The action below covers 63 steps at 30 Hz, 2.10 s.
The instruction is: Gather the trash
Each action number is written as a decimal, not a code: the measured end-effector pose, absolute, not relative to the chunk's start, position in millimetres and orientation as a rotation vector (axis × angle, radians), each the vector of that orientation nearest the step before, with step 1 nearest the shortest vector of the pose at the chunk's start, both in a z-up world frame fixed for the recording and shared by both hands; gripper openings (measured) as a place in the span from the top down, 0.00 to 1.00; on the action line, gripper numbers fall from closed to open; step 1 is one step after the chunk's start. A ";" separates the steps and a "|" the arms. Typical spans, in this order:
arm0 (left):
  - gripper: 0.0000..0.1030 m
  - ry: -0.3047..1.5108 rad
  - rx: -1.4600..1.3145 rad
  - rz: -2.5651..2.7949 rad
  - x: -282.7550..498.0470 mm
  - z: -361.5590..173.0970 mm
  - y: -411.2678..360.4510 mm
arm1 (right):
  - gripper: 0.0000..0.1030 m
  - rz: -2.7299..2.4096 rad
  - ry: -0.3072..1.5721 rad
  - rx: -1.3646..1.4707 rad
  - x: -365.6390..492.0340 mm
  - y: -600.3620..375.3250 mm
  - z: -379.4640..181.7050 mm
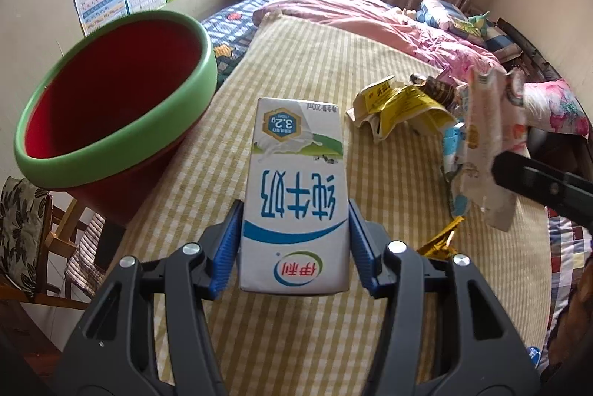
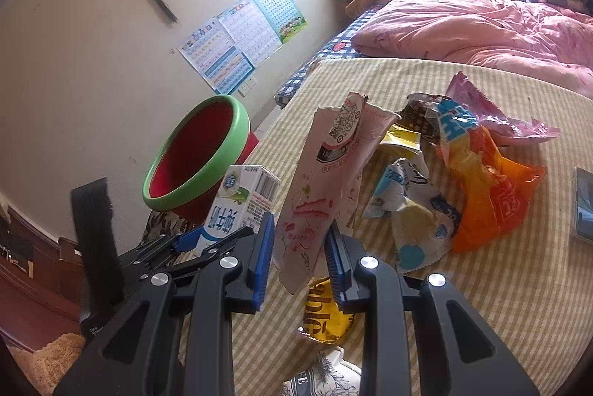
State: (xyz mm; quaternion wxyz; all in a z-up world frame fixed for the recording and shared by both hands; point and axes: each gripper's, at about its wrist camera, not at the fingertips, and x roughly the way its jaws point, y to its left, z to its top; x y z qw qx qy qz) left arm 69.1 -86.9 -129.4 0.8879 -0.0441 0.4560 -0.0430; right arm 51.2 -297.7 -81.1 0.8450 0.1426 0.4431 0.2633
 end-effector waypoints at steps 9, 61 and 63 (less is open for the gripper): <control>0.50 0.881 -0.096 -0.083 51.3 -110.7 -91.3 | 0.74 0.568 0.923 0.287 51.1 -291.1 -79.4; 0.50 0.774 -0.119 0.008 23.8 -78.0 -84.9 | 0.74 0.670 0.885 0.264 37.6 -273.8 -68.6; 0.50 0.774 -0.121 0.015 21.7 -77.7 -81.9 | 0.74 0.677 0.887 0.262 38.9 -269.9 -68.2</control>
